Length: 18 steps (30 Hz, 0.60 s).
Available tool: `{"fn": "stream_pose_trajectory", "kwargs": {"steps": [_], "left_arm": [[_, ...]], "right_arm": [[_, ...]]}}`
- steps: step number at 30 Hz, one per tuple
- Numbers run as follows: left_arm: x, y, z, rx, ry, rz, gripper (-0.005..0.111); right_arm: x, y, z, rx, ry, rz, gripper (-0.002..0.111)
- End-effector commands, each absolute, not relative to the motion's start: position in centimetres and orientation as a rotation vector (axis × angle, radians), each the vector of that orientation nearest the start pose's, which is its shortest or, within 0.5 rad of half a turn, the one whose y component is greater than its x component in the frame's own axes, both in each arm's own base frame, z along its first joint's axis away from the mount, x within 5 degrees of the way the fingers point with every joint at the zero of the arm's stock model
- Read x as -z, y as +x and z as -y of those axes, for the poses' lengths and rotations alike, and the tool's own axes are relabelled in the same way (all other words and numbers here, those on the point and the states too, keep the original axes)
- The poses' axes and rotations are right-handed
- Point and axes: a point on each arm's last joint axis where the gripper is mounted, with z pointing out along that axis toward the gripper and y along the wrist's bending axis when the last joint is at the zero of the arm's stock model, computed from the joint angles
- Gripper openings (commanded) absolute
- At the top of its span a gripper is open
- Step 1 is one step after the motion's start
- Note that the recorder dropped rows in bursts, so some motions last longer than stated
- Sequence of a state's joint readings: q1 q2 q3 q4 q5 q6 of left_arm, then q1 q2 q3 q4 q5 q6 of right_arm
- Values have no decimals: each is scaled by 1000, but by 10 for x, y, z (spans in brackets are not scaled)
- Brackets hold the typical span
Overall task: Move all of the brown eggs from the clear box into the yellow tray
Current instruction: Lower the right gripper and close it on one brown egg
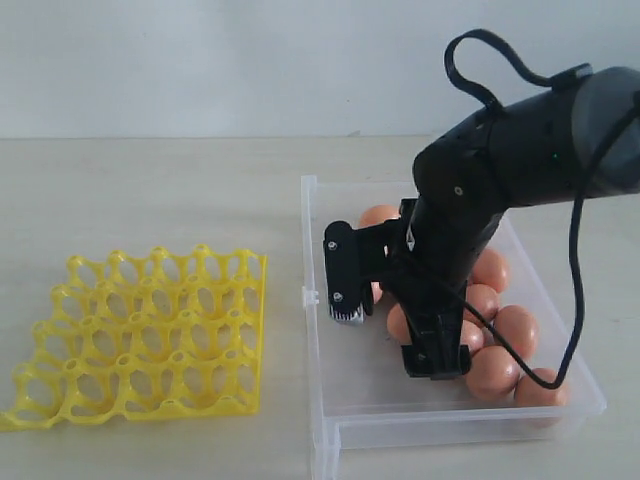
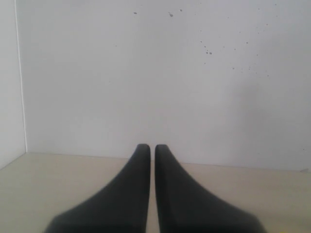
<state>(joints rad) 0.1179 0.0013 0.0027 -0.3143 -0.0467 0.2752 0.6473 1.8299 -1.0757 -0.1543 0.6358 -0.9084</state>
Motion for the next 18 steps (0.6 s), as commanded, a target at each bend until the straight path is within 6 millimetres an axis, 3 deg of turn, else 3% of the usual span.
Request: {"fn": "stream_pose_trajectory", "kwargs": {"steps": [1,10,11,13,14,15,16,18], "left_arm": [[-218,55,-8,-77,-127,-1429,4],[-218,55,-8,-77,-127,-1429,4],[-218,55,-8,-77,-127,-1429,4],[-218,55,-8,-77,-127,-1429,4],[-218,55,-8,-77,-127,-1429,4],[-218,55,-8,-77,-127,-1429,4],[-218,55,-8,-77,-127,-1429,4],[-218,55,-8,-77,-127,-1429,4]], "right_arm": [[-149,282,-201,234,-2185,-1909,102],[-126,284,-200,243,-2223,-1974,102],[-126,284,-200,243,-2223,-1982,96],[-125,283,-198,257,-2230,-2004,69],[-126,282,-196,272,-2260,-2012,35],[-127,281,-195,274,-2281,-1999,14],[-127,281,-195,275,-2293,-1990,1],[-127,284,-198,259,-2177,-2039,1]]}}
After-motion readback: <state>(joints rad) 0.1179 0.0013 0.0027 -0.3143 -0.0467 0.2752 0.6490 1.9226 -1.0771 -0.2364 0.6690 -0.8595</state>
